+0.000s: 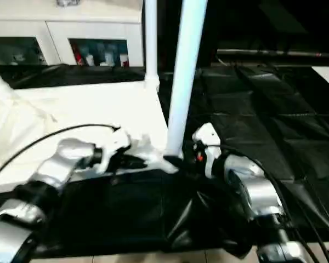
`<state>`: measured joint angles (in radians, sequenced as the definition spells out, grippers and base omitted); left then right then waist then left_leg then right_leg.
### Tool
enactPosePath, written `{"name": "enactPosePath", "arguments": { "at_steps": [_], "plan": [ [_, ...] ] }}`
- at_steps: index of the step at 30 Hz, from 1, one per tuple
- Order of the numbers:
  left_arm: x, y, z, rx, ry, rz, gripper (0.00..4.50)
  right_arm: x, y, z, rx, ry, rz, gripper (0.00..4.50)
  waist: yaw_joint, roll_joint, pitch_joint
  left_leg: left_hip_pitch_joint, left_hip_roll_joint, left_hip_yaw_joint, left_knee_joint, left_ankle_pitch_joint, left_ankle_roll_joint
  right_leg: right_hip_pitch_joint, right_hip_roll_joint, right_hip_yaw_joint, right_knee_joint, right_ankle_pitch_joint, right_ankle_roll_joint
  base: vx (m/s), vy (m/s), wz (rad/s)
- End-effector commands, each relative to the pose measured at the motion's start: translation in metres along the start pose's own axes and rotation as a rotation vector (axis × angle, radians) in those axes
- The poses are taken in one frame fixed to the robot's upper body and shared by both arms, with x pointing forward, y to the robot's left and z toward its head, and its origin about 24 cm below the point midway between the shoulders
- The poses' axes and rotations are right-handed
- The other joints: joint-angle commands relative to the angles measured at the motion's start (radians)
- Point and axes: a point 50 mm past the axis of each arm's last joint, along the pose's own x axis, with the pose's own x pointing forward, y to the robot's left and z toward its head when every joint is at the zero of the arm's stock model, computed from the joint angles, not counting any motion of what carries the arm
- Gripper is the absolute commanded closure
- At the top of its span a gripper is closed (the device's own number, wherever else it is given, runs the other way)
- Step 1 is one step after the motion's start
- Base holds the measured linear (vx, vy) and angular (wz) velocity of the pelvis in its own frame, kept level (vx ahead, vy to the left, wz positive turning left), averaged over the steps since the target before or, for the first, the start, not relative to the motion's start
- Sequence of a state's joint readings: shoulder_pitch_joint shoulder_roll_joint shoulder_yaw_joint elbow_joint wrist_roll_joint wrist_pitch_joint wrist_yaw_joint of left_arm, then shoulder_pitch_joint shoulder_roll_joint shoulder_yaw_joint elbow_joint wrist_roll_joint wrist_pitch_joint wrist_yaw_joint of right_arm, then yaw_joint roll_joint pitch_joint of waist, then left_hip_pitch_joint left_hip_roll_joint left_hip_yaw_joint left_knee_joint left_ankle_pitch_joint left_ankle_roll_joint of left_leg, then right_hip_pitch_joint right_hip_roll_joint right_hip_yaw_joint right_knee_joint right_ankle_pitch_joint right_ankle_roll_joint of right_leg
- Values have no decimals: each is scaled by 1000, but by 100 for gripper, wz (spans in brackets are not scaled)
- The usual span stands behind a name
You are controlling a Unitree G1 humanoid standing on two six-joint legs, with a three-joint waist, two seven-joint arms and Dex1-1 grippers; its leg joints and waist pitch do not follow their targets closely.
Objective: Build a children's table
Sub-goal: Rotate leg to tighten
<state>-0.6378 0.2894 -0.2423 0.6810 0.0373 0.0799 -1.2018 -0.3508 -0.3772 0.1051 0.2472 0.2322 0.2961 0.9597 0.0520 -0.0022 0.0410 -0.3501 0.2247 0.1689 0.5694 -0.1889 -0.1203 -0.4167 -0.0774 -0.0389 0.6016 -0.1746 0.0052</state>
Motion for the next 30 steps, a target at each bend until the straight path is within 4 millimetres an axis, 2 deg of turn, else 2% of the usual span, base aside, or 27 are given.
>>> {"name": "enactPosePath", "arguments": {
  "at_steps": [1, 3, 9, 16, 21, 24, 25, 26, 28, 30],
  "plan": [
    [3, -3, 11, 4, -89, -24, 450, 10, 14, -3, 6, 13, 107, 168, 3, -12, -54, -8, -7, 16, -58, -186, 66, 60, -36, 27, -73, -215, -215, 0, 0, 0],
    [2, -3, 11, 4, -88, -26, 450, 11, 14, -3, 6, 15, 111, 201, 3, -11, -55, -8, -6, 16, -57, -177, 66, 61, -36, 27, -71, -200, -218, 0, 0, 0],
    [1, -5, 10, -1, -88, -28, 450, 12, 16, -4, 0, 23, 122, 245, 4, -15, -56, -9, -8, 17, -55, -162, 70, 63, -36, 26, -68, -175, -224, 0, 0, 0],
    [1, -5, 10, -6, -87, -28, 450, 12, 16, -5, 0, 24, 125, 254, 4, -14, -58, -8, -8, 17, -53, -147, 74, 65, -36, 26, -65, -155, -227, 0, 0, 0],
    [10, -3, 11, -17, -87, 32, 450, 17, 13, -16, 45, 13, -5, 254, 4, -13, -57, -9, -8, 17, -53, -145, 69, 64, -36, 26, -65, -155, -227, 0, 0, 0],
    [22, -1, 14, -24, -85, 90, 450, 26, 11, -25, 92, 7, -131, 255, -2, -14, -53, -6, -10, 17, -57, -188, 49, 59, -35, 25, -76, -250, -202, 0, 0, 0],
    [33, 1, 19, -32, -85, 132, 450, 35, 12, -31, 131, 9, -222, 255, -3, -15, -52, -7, -11, 16, -57, -189, 44, 59, -35, 25, -78, -266, -193, 0, 0, 0],
    [43, 2, 24, -39, -87, 165, 450, 44, 13, -36, 164, 24, -305, 256, -4, -12, -51, -3, -12, 17, -58, -206, 34, 54, -35, 25, -83, -306, -179, 0, 0, 0],
    [48, 3, 27, -40, -91, 181, 450, 49, 13, -37, 177, 34, -356, 256, -7, -11, -50, -3, -15, 13, -62, -225, 12, 54, -34, 24, -87, -356, -156, 0, 0, 0],
    [57, 3, 32, -42, -88, 204, 450, 58, 13, -36, 226, 16, -426, 256, -8, -11, -50, 1, -14, 13, -63, -259, 20, 49, -35, 25, -92, -376, -147, 0, 0, 0]
  ]
}}
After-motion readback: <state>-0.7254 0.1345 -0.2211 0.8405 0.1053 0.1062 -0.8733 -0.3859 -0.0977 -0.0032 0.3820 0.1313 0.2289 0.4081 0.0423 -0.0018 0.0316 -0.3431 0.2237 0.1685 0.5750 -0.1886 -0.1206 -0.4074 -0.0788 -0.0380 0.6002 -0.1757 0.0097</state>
